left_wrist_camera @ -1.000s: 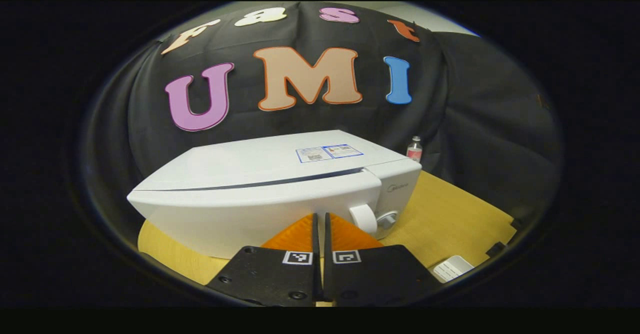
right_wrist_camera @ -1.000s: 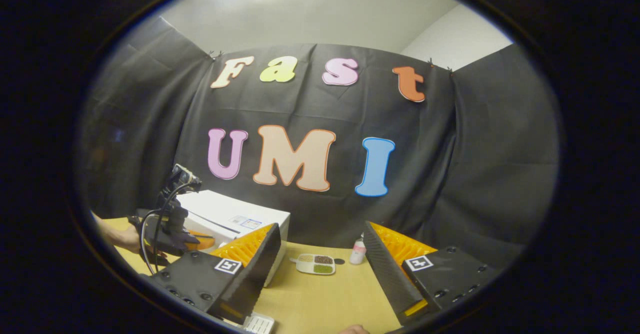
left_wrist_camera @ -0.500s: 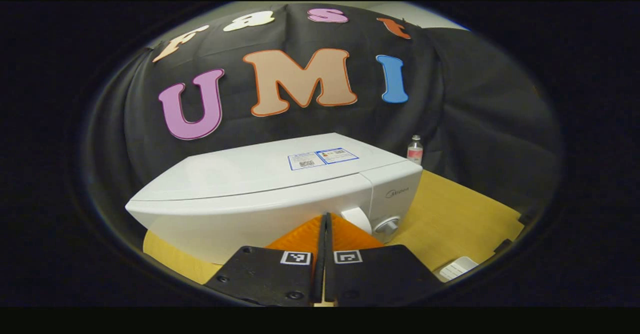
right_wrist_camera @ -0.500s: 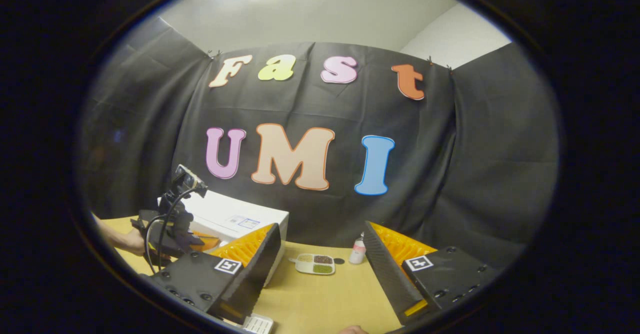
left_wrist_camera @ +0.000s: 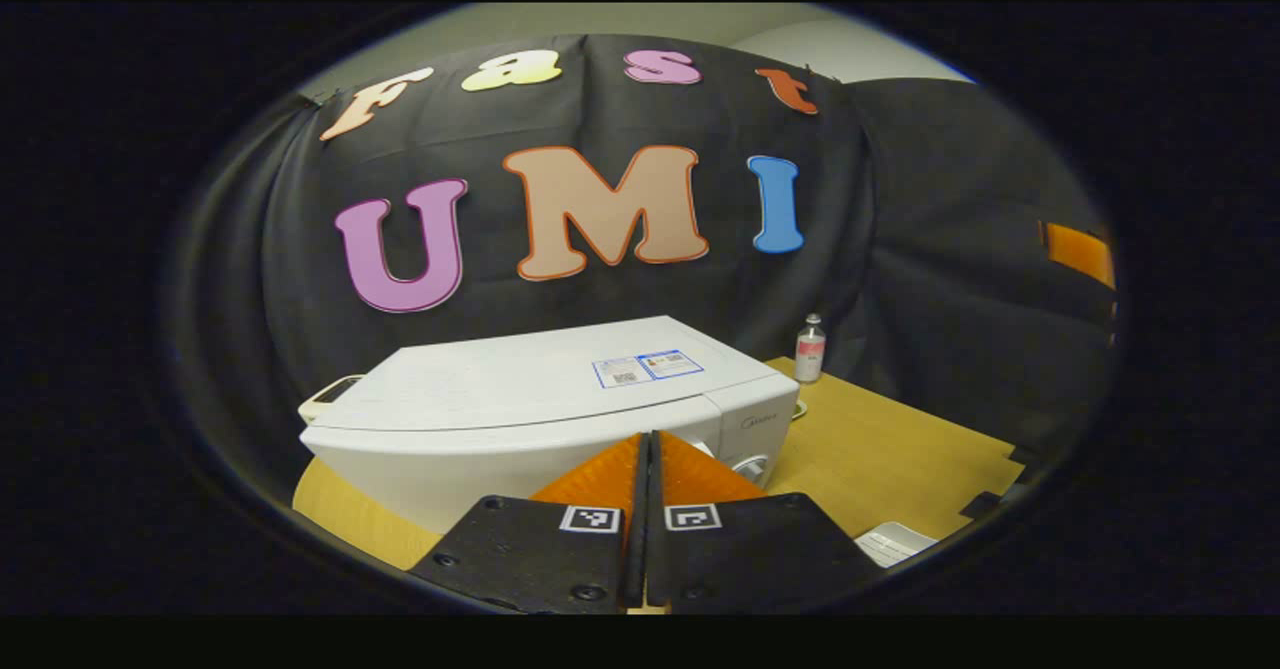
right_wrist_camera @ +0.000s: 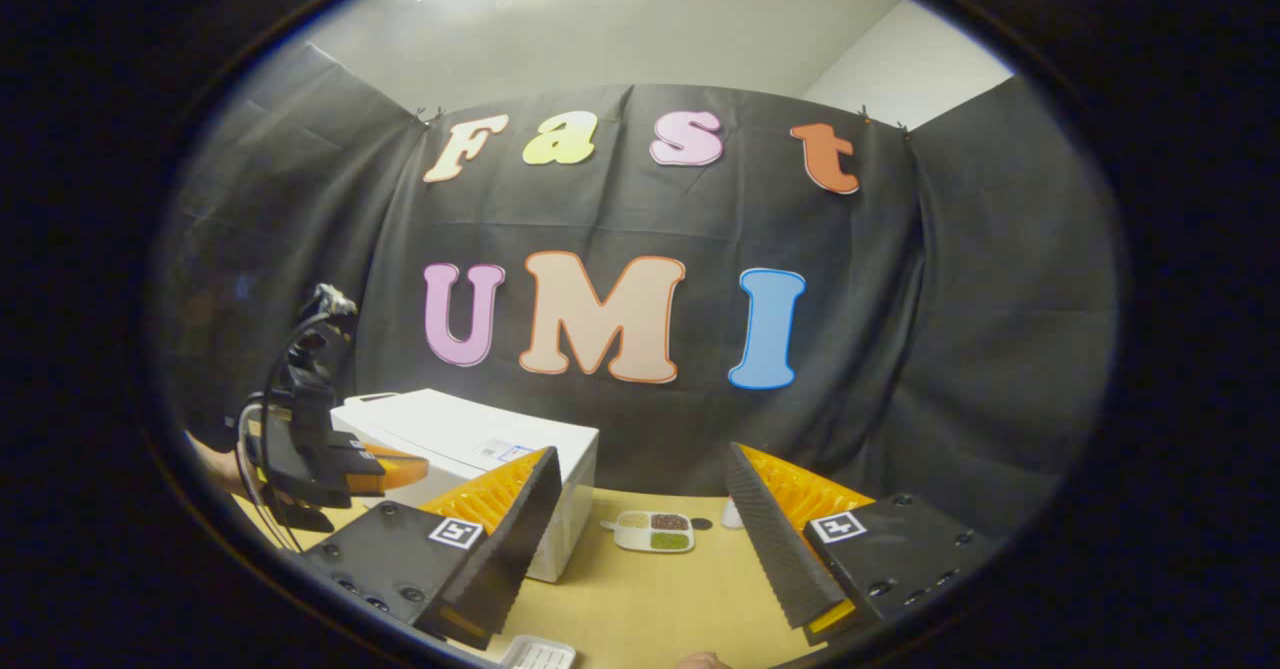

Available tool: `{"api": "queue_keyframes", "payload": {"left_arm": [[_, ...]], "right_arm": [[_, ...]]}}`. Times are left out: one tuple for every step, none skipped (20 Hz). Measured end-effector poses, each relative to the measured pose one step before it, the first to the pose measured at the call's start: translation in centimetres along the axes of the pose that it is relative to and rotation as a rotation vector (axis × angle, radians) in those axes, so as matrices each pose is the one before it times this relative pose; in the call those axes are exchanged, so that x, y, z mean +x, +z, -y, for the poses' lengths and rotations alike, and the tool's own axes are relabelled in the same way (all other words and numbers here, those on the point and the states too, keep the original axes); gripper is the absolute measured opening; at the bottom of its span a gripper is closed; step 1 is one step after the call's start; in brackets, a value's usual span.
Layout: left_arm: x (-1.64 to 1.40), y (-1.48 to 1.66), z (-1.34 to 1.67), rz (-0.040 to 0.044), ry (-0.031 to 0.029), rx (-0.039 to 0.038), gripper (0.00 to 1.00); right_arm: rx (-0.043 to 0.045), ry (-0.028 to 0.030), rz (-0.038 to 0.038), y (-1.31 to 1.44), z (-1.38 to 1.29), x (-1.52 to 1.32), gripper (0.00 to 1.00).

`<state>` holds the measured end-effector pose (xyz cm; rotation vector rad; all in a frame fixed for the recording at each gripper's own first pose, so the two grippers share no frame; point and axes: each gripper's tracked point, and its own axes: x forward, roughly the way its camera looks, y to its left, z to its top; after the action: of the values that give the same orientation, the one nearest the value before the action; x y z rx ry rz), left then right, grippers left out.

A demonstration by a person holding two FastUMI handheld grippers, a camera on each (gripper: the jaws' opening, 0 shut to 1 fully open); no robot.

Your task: Open the microwave oven with the left hand, put the food in, and close the microwave oven.

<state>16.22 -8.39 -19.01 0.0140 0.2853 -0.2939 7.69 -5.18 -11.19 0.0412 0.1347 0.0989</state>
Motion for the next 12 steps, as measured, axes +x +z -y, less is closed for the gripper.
{"api": "queue_keyframes", "payload": {"left_arm": [[-1.287,1.134,-0.867,0.01839,0.02829,-0.01462,0.03],[-1.263,1.145,-0.824,0.02115,0.02245,-0.01668,0.02],[-1.093,1.273,-0.451,0.02009,0.00825,-0.01276,0.02],[-0.913,0.996,-0.720,0.00003,0.01970,-0.00903,0.03],[-1.089,1.310,-0.846,0.01229,0.02144,-0.01615,0.00],[-0.998,1.518,-0.777,0.02184,0.02024,-0.02300,0.00],[-0.815,1.640,-0.516,0.02178,0.01268,-0.02394,0.00],[-0.466,1.258,-0.427,0.01357,0.01278,-0.01927,0.01],[-0.582,1.183,-0.518,0.01567,0.01609,-0.01207,0.03],[-0.673,1.012,-0.313,0.01968,0.01134,-0.00559,0.05],[-0.449,0.970,-0.164,0.02253,0.01190,0.00444,0.15],[-0.644,0.716,-0.357,0.02703,0.01350,0.01337,0.24]], "right_arm": [[0.00242,0.00687,0.00450,0.238,-0.440,0.022,0.97],[0.00031,0.00533,0.00488,0.153,-0.309,-0.028,0.97],[0.00037,0.00451,0.00620,0.336,-0.328,0.017,0.96],[0.00238,0.00577,0.00232,0.174,-0.316,0.052,0.96],[0.00496,0.00597,0.00094,0.209,-0.255,-0.044,0.96],[0.00391,0.00645,0.00148,0.227,-0.203,0.065,0.97],[0.00104,0.00200,0.00591,0.345,-0.115,-0.049,0.96],[-0.00225,-0.00007,0.00782,0.431,-0.003,-0.003,0.96],[-0.00134,-0.00013,0.00680,0.391,-0.010,-0.119,0.96],[0.00179,0.00082,0.00405,0.150,-0.047,-0.046,0.96],[0.00354,0.00053,0.00129,0.216,-0.017,-0.105,0.96],[0.00407,0.00023,0.00102,0.102,-0.066,-0.009,0.96]]}}
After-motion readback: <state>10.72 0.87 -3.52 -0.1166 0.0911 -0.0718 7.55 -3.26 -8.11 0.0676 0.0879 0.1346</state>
